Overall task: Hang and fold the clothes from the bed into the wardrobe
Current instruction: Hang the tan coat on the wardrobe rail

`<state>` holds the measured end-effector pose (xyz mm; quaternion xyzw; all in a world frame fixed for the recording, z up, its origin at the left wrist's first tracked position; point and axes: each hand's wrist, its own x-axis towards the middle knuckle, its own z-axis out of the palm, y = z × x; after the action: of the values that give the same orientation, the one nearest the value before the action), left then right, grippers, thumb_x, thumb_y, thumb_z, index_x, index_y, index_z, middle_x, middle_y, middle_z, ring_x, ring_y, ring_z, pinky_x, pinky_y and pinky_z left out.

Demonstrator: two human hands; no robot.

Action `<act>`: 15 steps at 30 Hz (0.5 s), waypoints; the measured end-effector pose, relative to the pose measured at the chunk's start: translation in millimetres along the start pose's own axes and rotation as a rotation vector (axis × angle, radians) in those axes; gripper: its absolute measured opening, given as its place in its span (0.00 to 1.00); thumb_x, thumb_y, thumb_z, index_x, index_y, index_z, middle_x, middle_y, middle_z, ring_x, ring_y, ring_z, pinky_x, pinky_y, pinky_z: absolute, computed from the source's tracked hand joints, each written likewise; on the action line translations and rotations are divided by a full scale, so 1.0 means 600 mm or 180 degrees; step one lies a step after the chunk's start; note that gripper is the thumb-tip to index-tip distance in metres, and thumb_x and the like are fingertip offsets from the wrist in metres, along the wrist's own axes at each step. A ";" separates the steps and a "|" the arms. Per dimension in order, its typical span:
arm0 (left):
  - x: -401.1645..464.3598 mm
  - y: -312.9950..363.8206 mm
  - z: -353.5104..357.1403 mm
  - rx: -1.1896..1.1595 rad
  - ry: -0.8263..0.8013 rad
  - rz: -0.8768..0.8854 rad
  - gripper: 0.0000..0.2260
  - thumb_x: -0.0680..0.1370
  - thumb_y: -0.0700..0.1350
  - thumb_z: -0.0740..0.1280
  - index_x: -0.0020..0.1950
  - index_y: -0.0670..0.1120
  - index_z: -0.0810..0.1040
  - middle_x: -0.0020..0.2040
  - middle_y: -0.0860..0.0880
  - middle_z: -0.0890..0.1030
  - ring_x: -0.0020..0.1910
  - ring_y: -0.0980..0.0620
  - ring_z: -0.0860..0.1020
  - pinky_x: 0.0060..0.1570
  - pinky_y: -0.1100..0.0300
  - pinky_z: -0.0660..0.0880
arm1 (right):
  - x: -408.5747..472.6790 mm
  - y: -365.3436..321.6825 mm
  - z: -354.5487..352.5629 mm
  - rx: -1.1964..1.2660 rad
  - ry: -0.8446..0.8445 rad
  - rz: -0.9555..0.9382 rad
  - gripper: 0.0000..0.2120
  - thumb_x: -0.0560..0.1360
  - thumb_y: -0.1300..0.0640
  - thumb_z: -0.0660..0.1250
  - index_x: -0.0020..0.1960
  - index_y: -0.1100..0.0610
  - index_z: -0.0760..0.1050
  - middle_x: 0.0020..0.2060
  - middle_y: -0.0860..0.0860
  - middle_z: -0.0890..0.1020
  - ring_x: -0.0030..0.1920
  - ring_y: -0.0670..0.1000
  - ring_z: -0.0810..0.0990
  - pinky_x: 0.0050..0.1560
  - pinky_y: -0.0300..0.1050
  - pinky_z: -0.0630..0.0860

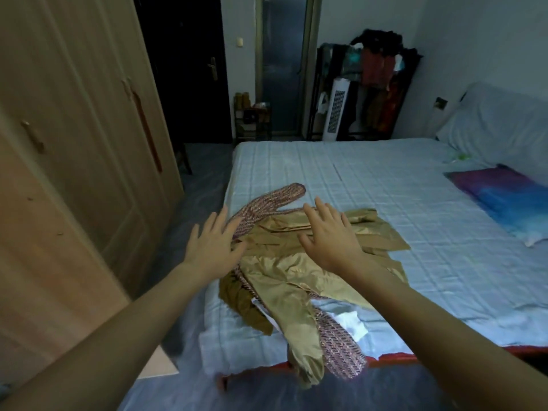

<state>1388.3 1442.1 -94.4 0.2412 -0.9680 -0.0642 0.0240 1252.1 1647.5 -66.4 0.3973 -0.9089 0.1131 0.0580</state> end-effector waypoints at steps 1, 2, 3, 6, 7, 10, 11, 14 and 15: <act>0.016 0.013 0.016 0.0019 -0.0041 -0.0024 0.29 0.81 0.63 0.50 0.80 0.56 0.48 0.80 0.50 0.42 0.79 0.48 0.45 0.75 0.42 0.47 | 0.006 0.019 0.004 0.0013 -0.0014 -0.0005 0.30 0.79 0.45 0.55 0.77 0.52 0.52 0.78 0.54 0.51 0.77 0.56 0.51 0.75 0.57 0.50; 0.035 0.029 0.033 0.0019 -0.0067 -0.0064 0.29 0.81 0.63 0.50 0.80 0.56 0.49 0.80 0.50 0.43 0.79 0.47 0.45 0.75 0.42 0.48 | 0.015 0.044 0.011 0.0019 -0.0020 -0.0023 0.29 0.79 0.45 0.56 0.77 0.52 0.52 0.78 0.55 0.52 0.77 0.56 0.51 0.75 0.57 0.50; 0.050 0.041 0.047 -0.0010 -0.0079 -0.0108 0.29 0.81 0.64 0.50 0.80 0.56 0.49 0.81 0.50 0.44 0.79 0.47 0.46 0.75 0.42 0.48 | 0.023 0.064 0.018 0.0006 -0.0018 -0.0050 0.29 0.79 0.46 0.56 0.77 0.52 0.53 0.78 0.55 0.52 0.76 0.56 0.52 0.75 0.57 0.50; 0.072 0.062 0.080 -0.0157 -0.0091 -0.0210 0.28 0.81 0.63 0.52 0.79 0.56 0.51 0.81 0.50 0.46 0.78 0.48 0.47 0.74 0.42 0.50 | 0.042 0.107 0.041 -0.0008 -0.0080 -0.0090 0.28 0.78 0.46 0.57 0.75 0.52 0.56 0.77 0.55 0.54 0.76 0.56 0.54 0.74 0.59 0.54; 0.078 0.070 0.090 -0.0155 -0.0119 -0.0217 0.27 0.81 0.61 0.53 0.79 0.56 0.52 0.81 0.50 0.46 0.78 0.48 0.47 0.74 0.42 0.50 | 0.051 0.121 0.051 0.0001 -0.0133 -0.0097 0.28 0.78 0.46 0.57 0.75 0.52 0.56 0.77 0.55 0.54 0.76 0.56 0.54 0.73 0.59 0.55; 0.094 0.076 0.118 -0.0138 -0.0131 -0.0306 0.27 0.81 0.59 0.54 0.79 0.55 0.53 0.80 0.48 0.49 0.78 0.47 0.49 0.74 0.44 0.51 | 0.080 0.146 0.082 0.0049 -0.0320 -0.0144 0.29 0.77 0.46 0.58 0.76 0.52 0.56 0.77 0.55 0.54 0.76 0.56 0.54 0.74 0.58 0.54; 0.103 0.074 0.129 -0.0148 -0.0141 -0.0372 0.27 0.81 0.59 0.55 0.79 0.54 0.54 0.80 0.47 0.50 0.78 0.47 0.50 0.74 0.44 0.51 | 0.093 0.151 0.095 0.0073 -0.0363 -0.0178 0.29 0.77 0.47 0.58 0.76 0.52 0.56 0.77 0.55 0.54 0.76 0.56 0.54 0.74 0.58 0.54; 0.133 0.061 0.167 -0.0155 -0.0246 -0.0533 0.28 0.81 0.59 0.55 0.79 0.52 0.55 0.80 0.47 0.52 0.77 0.44 0.54 0.72 0.46 0.55 | 0.131 0.158 0.132 0.0144 -0.0469 -0.0267 0.29 0.78 0.48 0.58 0.76 0.52 0.55 0.77 0.55 0.55 0.76 0.55 0.54 0.74 0.58 0.54; 0.144 0.056 0.180 -0.0154 -0.0293 -0.0581 0.28 0.81 0.60 0.55 0.79 0.52 0.55 0.80 0.47 0.53 0.77 0.44 0.55 0.72 0.46 0.56 | 0.148 0.158 0.147 0.0155 -0.0520 -0.0316 0.30 0.78 0.48 0.58 0.76 0.52 0.55 0.77 0.55 0.55 0.76 0.55 0.54 0.74 0.57 0.53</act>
<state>1288.0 1442.8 -195.6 0.3245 -0.9403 -0.1004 -0.0207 1121.0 1624.9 -149.3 0.4510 -0.8868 0.0993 -0.0205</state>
